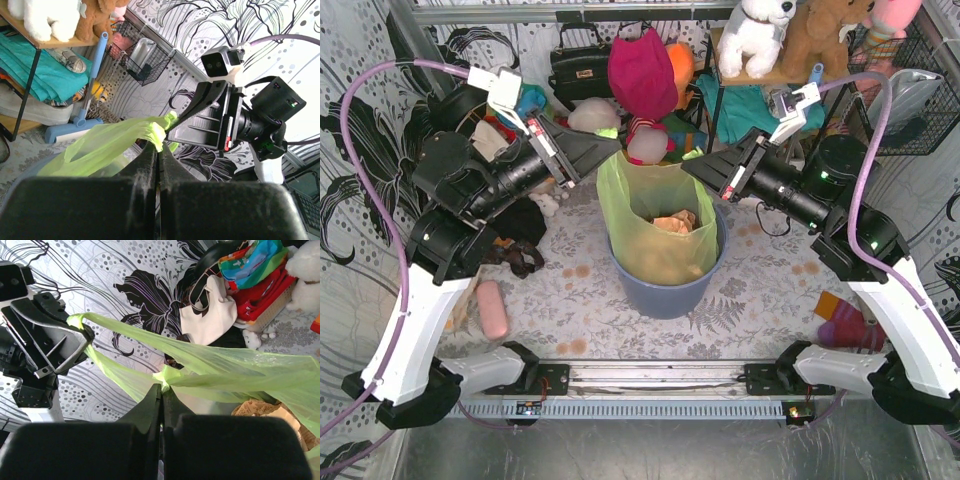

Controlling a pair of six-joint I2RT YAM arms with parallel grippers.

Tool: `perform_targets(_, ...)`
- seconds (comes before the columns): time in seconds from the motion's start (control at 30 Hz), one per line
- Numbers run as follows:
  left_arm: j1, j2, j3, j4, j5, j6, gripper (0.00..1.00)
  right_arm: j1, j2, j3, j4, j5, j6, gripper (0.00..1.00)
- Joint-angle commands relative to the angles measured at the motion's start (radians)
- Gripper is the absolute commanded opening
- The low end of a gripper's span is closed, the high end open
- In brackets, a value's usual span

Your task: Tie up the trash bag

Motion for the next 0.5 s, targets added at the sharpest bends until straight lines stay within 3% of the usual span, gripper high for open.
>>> perform_targets(0.0, 0.009, -0.012, 0.059, 0.025, -0.046, 0.015, 0.06, 0.004, -0.007, 0.006, 0.072, 0.000, 0.020, 0.00)
perform_targets(0.23, 0.015, 0.129, 0.352, -0.102, -0.023, 0.085, 0.06, 0.004, 0.135, 0.255, 0.058, -0.014, -0.059, 0.00)
perform_targets(0.33, 0.016, 0.140, 0.329, -0.097, 0.000, 0.070, 0.06, 0.004, 0.174, 0.318, 0.028, -0.022, -0.067, 0.00)
perform_targets(0.47, 0.019, 0.057, 0.178, -0.053, -0.019, 0.061, 0.06, 0.003, 0.105, 0.142, 0.101, -0.009, -0.035, 0.00)
